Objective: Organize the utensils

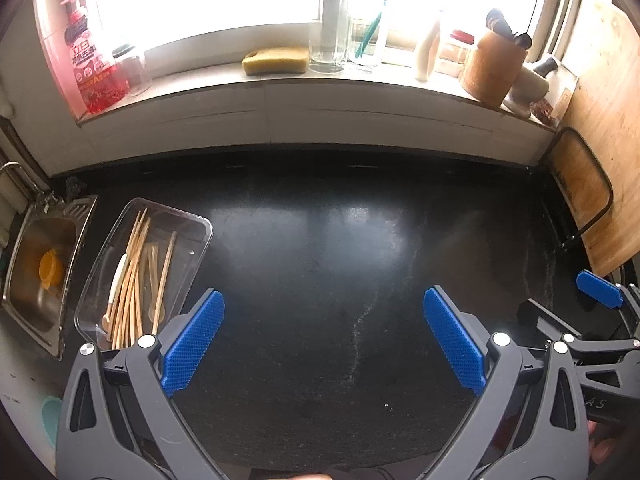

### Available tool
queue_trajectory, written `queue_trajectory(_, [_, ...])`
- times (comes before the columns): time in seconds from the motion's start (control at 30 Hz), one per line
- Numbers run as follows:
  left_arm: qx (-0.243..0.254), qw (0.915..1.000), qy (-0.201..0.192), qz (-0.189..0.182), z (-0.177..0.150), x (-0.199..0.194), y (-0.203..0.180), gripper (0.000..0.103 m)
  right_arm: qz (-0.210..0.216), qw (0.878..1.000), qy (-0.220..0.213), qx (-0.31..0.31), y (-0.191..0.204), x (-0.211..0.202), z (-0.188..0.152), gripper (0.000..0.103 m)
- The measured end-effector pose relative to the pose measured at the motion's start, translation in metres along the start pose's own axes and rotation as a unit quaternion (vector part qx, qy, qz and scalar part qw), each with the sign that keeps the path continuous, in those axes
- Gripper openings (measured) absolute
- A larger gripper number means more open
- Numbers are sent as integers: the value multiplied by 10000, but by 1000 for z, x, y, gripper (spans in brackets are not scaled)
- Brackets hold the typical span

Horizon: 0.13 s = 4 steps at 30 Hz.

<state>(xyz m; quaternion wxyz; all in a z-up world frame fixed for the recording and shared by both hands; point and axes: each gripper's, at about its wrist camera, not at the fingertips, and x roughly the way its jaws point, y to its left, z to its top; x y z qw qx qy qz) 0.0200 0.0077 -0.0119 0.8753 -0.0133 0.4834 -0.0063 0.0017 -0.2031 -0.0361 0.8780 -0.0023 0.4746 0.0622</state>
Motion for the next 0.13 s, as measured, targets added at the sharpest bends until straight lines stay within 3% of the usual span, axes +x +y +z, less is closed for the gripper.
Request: queue_trajectory(0.13, [9,10000,8,17,2,1,1,98,1,10000,0,-4,-1,1,1,98])
